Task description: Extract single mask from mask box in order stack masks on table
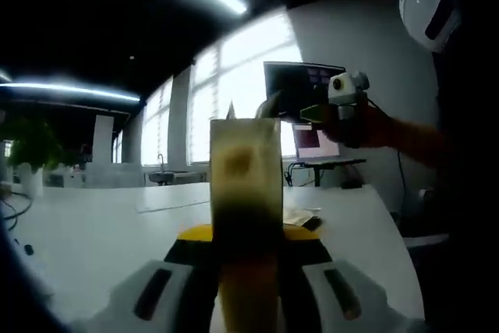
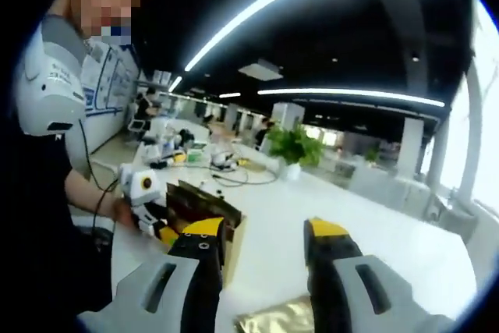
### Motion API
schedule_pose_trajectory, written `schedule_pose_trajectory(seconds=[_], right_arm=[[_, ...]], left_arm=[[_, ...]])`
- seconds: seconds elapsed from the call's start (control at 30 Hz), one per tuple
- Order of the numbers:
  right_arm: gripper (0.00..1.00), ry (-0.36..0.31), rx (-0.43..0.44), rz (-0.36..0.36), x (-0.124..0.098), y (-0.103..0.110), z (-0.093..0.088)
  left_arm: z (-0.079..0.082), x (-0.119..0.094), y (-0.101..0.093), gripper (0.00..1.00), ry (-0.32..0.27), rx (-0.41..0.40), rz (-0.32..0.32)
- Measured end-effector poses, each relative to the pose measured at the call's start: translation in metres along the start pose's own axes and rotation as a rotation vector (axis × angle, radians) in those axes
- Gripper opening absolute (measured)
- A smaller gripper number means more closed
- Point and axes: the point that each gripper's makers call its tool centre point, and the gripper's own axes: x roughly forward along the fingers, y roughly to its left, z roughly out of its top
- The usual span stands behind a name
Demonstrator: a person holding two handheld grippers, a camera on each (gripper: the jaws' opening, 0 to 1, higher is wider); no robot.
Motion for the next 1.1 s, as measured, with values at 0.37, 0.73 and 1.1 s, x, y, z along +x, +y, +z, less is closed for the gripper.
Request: schedule_pose_trajectory(seconds=[0.37,0.73,1.1], right_arm=[[0.36,0.011,0.003,0.015,0.014,0.004,-0.001],[0.36,0.045,-0.055,0.065,0.025,0.009,0.009],[0.36,0.075,-0.152,0.122,0.044,0.016,0.027]], left_arm=[[0.001,-0.004,0.012,0.3,-0.011,-0.143,0.019],[-0.001,-0.004,0.009,0.3,-0.007,-0.086,0.01],[0.0,-0.003,0.003,0.3,-0.004,-0.043,-0.008]])
